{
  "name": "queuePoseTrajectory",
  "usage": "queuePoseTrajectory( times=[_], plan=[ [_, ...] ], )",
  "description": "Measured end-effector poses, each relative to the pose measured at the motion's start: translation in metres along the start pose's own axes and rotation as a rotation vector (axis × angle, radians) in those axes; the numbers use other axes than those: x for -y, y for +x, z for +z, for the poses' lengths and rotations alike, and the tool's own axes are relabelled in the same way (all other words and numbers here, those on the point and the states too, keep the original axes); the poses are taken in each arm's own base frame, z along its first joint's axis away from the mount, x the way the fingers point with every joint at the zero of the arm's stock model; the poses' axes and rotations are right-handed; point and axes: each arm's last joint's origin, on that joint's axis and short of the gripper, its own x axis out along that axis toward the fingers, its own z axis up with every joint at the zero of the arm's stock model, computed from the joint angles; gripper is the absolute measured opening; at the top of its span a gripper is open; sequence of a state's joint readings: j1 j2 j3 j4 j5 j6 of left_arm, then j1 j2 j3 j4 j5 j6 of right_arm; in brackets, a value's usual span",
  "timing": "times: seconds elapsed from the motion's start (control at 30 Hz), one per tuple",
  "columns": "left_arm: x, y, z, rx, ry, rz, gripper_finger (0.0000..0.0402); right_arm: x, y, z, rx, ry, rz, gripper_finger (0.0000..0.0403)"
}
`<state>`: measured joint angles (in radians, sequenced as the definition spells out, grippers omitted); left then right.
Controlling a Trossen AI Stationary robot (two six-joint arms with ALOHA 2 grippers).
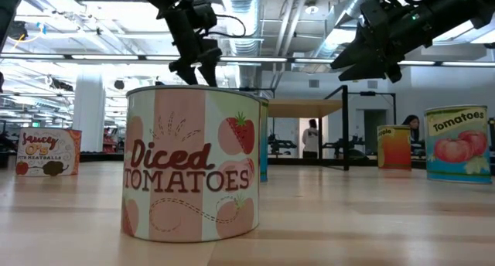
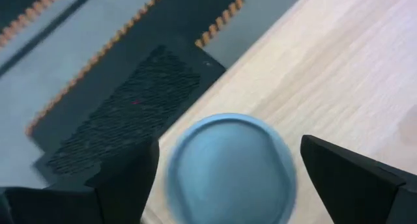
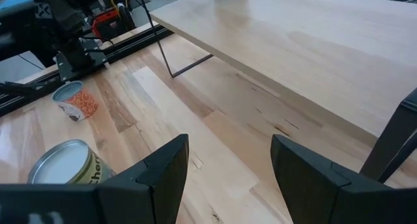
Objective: Pick and place cans onto a shelf
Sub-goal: Put the canned cherries on the shelf
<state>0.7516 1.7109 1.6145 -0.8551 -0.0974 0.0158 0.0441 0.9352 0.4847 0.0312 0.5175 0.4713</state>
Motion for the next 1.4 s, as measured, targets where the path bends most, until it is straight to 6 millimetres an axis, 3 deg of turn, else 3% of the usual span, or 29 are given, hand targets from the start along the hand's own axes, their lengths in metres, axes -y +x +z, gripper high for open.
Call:
queuePoseTrajectory(
  times=[0.2,0.4,0.57,0.67,0.87,1.03,1.17,1.4],
  plan=[
    [0.009,-0.030,0.003,0.052,0.043,0.052,0.0363,0.001,0.000,-0.001,-0.013,-0.008,-0.007,0.0244],
    [0.022,-0.075,-0.001,0.169,0.067,0.046,0.0364,0.001,0.000,-0.002,-0.021,-0.003,-0.010,0.0244],
    [0.045,-0.112,-0.011,0.268,0.101,0.003,0.0364,-0.001,-0.001,-0.003,-0.016,-0.003,0.000,0.0244],
    [0.062,-0.124,-0.027,0.351,0.130,-0.007,0.0364,-0.007,-0.004,-0.001,0.011,-0.029,0.040,0.0244],
    [0.085,-0.124,-0.078,0.508,0.138,-0.069,0.0364,-0.020,-0.010,0.001,0.067,-0.057,0.109,0.0244],
    [0.106,-0.101,-0.139,0.626,0.099,-0.226,0.0364,-0.024,-0.013,-0.001,0.058,-0.063,0.147,0.0244],
    [0.121,-0.084,-0.184,0.720,0.100,-0.345,0.0364,-0.029,-0.015,-0.002,0.019,-0.067,0.273,0.0244],
    [0.143,-0.067,-0.237,0.794,0.120,-0.535,0.0364,-0.043,-0.015,-0.004,0.037,-0.091,0.395,0.0244]
  ],
)
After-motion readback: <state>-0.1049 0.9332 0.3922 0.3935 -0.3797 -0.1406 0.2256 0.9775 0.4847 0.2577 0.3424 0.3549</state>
